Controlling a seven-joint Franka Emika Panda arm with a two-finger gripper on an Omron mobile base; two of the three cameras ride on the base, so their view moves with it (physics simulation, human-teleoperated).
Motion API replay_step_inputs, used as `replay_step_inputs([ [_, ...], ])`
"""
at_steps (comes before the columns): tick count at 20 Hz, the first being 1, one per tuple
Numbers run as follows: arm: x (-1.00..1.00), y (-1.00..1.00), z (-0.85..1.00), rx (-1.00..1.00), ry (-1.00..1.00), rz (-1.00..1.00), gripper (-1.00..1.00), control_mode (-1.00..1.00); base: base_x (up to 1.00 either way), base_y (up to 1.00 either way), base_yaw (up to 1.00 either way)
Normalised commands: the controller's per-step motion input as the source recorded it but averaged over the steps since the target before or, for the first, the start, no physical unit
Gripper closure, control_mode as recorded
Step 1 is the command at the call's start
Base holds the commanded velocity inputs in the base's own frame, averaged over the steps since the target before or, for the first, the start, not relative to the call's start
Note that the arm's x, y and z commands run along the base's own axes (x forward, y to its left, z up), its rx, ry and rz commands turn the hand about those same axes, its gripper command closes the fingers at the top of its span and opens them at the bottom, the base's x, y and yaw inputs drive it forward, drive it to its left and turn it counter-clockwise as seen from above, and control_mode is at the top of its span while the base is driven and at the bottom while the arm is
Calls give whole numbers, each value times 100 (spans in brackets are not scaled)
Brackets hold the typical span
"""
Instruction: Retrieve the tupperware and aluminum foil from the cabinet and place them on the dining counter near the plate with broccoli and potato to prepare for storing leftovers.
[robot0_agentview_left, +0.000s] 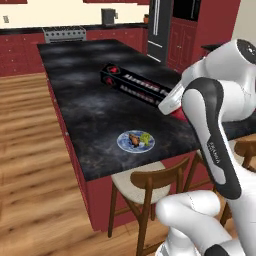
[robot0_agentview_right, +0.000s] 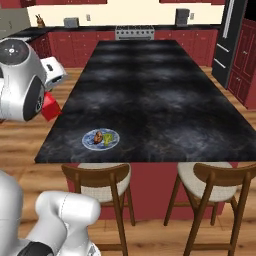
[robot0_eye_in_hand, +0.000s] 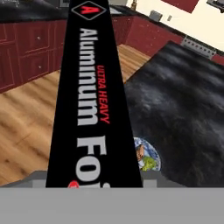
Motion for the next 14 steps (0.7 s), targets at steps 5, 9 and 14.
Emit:
replay_step_inputs([
  [5, 78, -42, -50, 6, 23, -29, 100, -100, 0, 0, 0],
  [9, 71, -32, -53, 17, 21, -41, 100, -100, 0, 0, 0],
  [14, 71, -99, -70, 15, 30, -38, 100, -100, 0, 0, 0],
])
